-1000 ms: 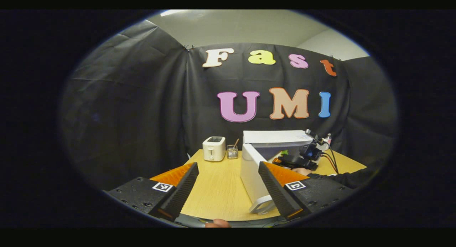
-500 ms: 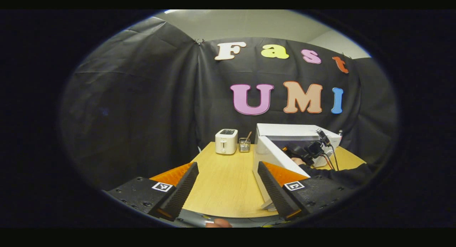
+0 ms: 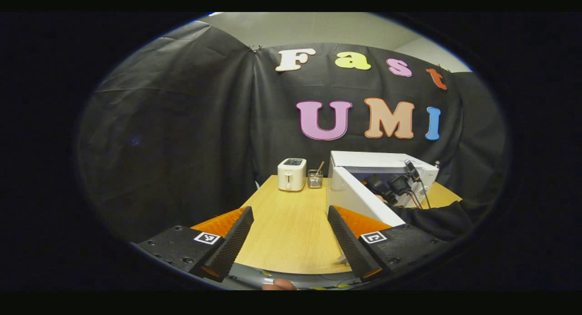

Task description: Open the microwave oven with the left hand, put the food in, and close the microwave oven.

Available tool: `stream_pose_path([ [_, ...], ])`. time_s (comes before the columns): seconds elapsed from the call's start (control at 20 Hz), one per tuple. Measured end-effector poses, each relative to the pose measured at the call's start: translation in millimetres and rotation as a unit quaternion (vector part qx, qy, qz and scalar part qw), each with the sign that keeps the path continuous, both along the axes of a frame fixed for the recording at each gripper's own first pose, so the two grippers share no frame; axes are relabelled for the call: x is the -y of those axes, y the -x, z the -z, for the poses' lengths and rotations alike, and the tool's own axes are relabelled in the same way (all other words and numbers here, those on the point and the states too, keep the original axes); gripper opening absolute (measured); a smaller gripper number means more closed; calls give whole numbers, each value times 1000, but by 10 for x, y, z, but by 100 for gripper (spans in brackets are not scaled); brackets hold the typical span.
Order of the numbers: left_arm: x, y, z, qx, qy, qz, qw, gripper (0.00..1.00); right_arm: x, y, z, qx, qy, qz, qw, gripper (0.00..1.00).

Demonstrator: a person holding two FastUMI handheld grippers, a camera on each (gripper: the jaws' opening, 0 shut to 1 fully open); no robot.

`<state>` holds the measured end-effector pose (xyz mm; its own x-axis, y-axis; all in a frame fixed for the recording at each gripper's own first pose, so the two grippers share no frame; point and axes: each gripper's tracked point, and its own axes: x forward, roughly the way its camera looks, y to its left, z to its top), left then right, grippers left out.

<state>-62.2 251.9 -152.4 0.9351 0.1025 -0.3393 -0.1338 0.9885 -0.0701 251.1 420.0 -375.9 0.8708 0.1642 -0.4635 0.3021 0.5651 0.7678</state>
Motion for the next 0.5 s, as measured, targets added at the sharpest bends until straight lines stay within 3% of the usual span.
stream_pose_path([
  [0.2, 78, -1, -49, 5, -11, 18, 1000, 96, 115, -17, 50, -12, 30, 12, 999, 45],
  [0.35, 92, 17, -33, -1, -1, 18, 1000, 96, 307, 5, 122, -5, 137, 4, 991, 96],
  [0.4, 105, 32, -20, -3, -1, 19, 1000, 96, 360, -1, 116, 0, 166, -4, 986, 83],
  [0.5, 118, 34, -47, -1, -5, 24, 1000, 96, 478, 24, 161, 0, 218, -16, 976, 84],
])
